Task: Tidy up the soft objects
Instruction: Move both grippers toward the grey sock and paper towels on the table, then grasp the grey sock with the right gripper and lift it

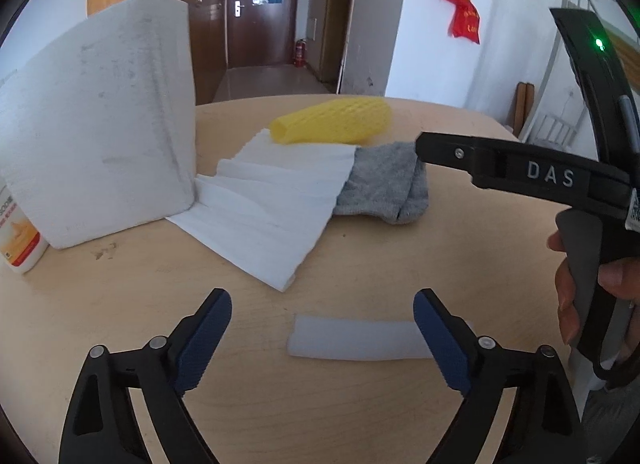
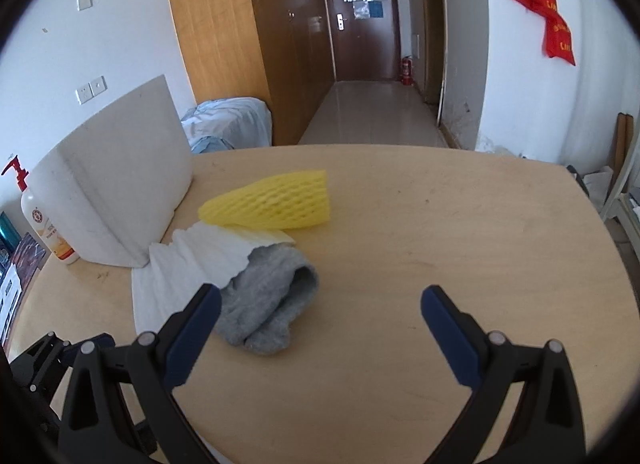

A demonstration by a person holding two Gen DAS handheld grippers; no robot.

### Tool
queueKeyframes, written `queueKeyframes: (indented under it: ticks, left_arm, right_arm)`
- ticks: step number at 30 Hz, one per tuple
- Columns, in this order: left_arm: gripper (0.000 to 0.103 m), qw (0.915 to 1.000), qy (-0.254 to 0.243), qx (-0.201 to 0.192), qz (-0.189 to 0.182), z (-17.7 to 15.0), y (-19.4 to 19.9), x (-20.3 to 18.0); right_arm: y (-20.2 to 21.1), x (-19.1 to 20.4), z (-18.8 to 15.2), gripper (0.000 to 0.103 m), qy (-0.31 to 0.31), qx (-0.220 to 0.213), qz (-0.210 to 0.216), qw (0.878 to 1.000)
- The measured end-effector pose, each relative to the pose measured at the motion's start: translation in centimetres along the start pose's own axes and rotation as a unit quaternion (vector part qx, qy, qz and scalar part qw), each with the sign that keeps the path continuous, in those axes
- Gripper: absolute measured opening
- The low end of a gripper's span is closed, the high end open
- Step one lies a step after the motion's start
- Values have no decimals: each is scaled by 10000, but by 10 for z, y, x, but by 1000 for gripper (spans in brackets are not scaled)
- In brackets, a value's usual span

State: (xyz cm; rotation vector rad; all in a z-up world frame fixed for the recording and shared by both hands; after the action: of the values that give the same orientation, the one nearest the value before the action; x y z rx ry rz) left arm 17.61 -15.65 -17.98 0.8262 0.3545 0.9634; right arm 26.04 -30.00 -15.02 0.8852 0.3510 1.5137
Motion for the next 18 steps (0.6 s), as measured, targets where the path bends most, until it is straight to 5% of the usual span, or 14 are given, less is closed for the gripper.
queueKeyframes:
  ticks: [18]
  left_arm:
    - [57,9994,-294,121,-126,-3,-6,-10]
  right_arm:
    - [-23,1,-3,101,65,266,7,9996]
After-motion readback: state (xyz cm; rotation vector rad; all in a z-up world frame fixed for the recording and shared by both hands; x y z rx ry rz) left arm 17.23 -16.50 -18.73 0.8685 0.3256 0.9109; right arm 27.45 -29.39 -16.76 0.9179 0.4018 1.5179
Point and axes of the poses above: each gripper's, at about its wrist camera, not at the fingertips, and y roughly against the way its jaws point, x to its left, z to its top, the point moved 7 cm from there along -y, roughly the way its jaws point, and after that the axes turned 15 degrees about -y, right-handed, at the moved point
